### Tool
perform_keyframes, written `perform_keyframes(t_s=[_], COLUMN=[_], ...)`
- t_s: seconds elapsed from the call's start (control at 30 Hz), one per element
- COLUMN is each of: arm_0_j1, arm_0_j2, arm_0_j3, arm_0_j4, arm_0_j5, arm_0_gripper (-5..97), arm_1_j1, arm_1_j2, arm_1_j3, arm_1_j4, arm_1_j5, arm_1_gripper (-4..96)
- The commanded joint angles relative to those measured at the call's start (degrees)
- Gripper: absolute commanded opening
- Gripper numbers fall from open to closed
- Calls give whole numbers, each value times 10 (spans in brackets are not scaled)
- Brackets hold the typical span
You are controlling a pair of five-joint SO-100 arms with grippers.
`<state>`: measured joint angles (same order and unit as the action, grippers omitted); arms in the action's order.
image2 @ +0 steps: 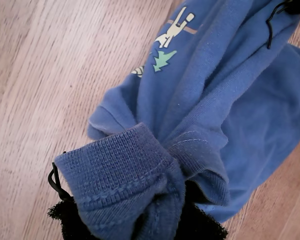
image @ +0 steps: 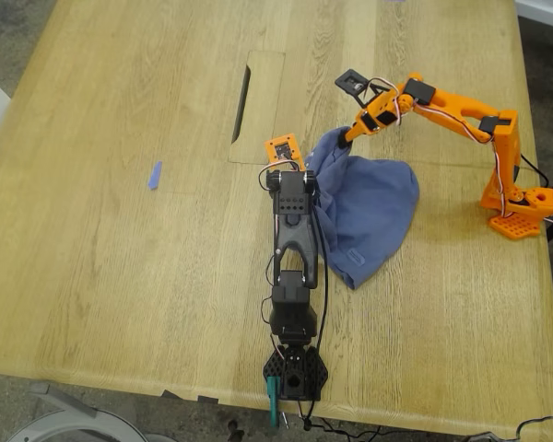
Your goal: Fold a T-shirt
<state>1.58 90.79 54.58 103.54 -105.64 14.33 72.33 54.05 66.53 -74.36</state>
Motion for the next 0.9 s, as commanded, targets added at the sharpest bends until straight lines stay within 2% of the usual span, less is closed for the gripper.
perform_keyframes(t_s=[0.0,0.33,0.53,0.8,0.87], arm_0_j1=[14,36,36,38,38], arm_0_j2=[87,87,87,90,91], arm_0_j3=[-5,0,2,2,2], arm_0_j4=[-9,-9,-9,-8,-8], arm_0_j5=[-6,-12,-13,-14,-14], arm_0_gripper=[-2,-2,-2,-2,-2], arm_1_j1=[-3,2,3,5,11], arm_1_j2=[-1,-86,-111,-122,-122], arm_1_j3=[-13,-134,-150,-119,-115], arm_1_j4=[-12,9,11,-14,-8], arm_1_j5=[-5,-9,-10,-13,-13], arm_1_gripper=[260,242,201,2,2])
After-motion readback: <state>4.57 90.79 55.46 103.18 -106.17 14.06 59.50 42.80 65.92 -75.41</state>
